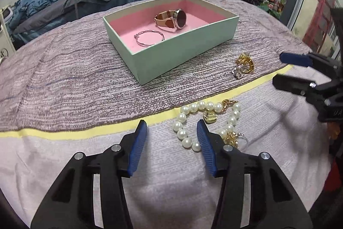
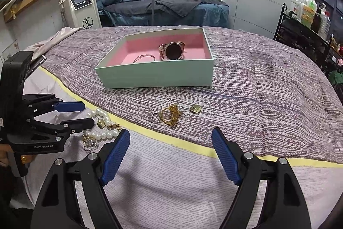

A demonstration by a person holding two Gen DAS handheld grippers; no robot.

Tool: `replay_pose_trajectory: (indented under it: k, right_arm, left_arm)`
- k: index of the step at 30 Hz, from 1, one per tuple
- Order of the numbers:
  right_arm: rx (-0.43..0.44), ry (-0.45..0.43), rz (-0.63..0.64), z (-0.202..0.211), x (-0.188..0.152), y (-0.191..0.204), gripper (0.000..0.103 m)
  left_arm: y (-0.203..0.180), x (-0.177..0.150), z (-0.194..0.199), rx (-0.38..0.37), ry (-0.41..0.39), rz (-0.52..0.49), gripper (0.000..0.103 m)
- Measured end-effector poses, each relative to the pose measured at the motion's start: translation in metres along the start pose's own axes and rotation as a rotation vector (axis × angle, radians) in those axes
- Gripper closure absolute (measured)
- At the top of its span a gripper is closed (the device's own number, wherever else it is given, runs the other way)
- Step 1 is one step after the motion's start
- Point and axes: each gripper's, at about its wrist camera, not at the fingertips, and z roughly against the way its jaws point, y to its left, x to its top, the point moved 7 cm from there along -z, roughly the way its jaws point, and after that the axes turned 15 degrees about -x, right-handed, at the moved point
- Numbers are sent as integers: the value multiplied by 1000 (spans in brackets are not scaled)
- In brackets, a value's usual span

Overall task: Organize jewelry
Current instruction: 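Grasp the pearl bracelet with the left tool while the right tool grasps a gold ring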

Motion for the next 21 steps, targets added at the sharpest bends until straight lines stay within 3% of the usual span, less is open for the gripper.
replay_pose_trajectory:
  k: [7,14,21]
  right_arm:
    - [-22,29,18,-9,-2,-10,41]
    - [-4,47,61,-15,-6,1,47]
    - [1,100,94,-31,-8,10,58]
  left_arm:
    - [2,4,-7,-12,19,0,54]
    - [-10,8,-12,-27,34,-56,81]
    - [-18,12,-16,-31,33,-77,92]
